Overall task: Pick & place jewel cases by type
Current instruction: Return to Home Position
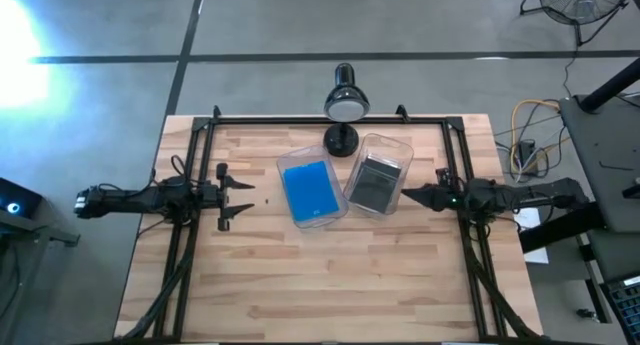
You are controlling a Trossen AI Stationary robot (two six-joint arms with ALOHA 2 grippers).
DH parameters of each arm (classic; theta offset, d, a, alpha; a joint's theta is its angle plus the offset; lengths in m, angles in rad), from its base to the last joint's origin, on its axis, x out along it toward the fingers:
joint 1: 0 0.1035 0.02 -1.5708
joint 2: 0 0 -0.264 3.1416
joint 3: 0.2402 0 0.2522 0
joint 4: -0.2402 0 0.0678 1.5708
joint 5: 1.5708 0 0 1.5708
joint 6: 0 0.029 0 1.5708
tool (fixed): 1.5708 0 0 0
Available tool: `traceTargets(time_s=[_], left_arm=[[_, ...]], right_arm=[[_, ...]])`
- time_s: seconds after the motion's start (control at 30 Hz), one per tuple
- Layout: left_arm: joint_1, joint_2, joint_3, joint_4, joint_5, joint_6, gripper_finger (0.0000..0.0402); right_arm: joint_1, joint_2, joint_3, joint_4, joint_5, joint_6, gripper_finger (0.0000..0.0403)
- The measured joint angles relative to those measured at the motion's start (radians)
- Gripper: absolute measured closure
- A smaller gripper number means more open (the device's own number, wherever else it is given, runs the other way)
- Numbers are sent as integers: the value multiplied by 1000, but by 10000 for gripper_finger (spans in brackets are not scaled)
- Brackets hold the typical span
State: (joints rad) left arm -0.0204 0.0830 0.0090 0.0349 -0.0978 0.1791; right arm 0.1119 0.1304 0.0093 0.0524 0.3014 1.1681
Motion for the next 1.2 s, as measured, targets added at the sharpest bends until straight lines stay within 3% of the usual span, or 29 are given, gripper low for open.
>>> traceTargets(time_s=[0.17, 0.3, 0.57, 0.8, 0.97, 1.2], left_arm=[[0, 0, 0, 0, 0, 0, 188], [1, 0, 0, 0, 0, 0, 188], [0, 0, 0, 0, 0, 0, 188], [0, 0, 0, 0, 0, 0, 188], [0, 0, 0, 0, 0, 0, 188], [0, 0, 0, 0, 0, 0, 188]], right_arm=[[-1, -74, 0, -11, -88, -57, 223], [-4, -98, 0, -36, -234, -147, 223], [1, -129, 0, -46, -319, -784, 223], [0, -131, 0, -47, -302, -1089, 223], [0, -130, 0, -38, -301, -1158, 223], [-1, -100, 0, 6, -300, -1119, 222]])
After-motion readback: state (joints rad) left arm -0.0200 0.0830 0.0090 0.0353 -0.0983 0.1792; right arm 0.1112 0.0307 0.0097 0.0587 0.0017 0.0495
